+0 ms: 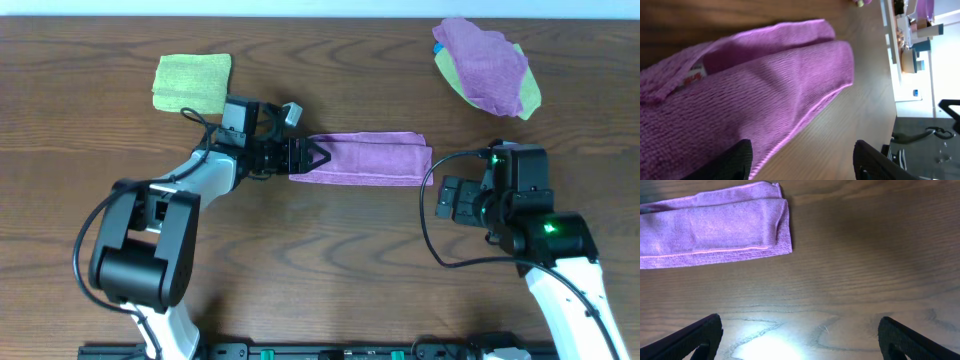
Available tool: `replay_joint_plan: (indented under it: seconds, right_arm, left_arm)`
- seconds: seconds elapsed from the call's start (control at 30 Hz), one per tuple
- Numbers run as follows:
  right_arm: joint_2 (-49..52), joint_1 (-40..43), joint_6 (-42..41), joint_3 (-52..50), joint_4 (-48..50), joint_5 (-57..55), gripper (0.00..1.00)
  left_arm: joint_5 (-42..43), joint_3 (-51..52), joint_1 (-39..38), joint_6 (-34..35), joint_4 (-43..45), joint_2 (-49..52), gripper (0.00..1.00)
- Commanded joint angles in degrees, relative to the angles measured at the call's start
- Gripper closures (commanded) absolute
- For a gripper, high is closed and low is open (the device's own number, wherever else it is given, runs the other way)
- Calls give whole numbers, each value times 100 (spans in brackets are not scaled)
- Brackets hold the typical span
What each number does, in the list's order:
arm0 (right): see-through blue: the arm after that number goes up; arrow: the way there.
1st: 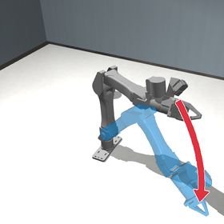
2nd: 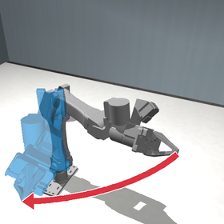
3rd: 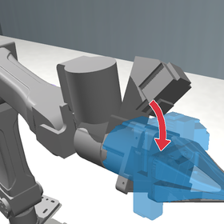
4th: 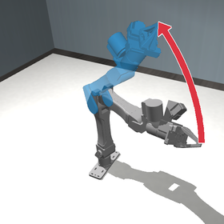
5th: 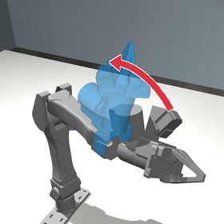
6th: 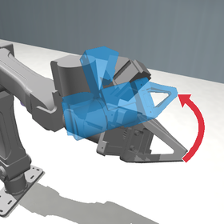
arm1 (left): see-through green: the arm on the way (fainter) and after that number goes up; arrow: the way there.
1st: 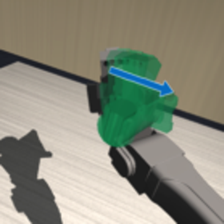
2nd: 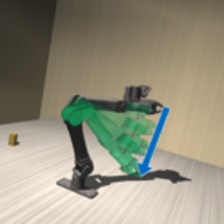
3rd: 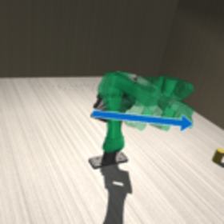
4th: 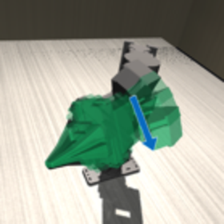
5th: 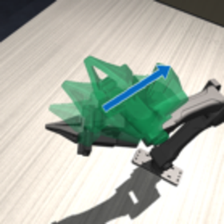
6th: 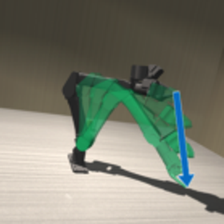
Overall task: Fold the cloth
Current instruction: 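Grasp the left end of the pink strip with the left gripper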
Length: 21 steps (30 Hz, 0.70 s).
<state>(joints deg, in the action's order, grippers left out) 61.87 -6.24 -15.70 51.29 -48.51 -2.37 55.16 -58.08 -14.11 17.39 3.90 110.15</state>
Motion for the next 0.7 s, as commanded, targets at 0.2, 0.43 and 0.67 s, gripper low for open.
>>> replay_joint_plan:
  seconds: [0.2, 0.43, 0.67]
  right_arm:
    - [2, -15, -20, -11, -33, -39, 1]
    - [2, -15, -63, -11, -61, -39, 1]
    - [2, -15, -61, -11, -61, -37, 1]
  left_arm:
    - [210, -459, -92, -177, -4, 492, 39]
    - [-442, -466, -92, -354, -643, 494, 61]
    - [-1091, -466, -92, -535, -981, 494, 84]
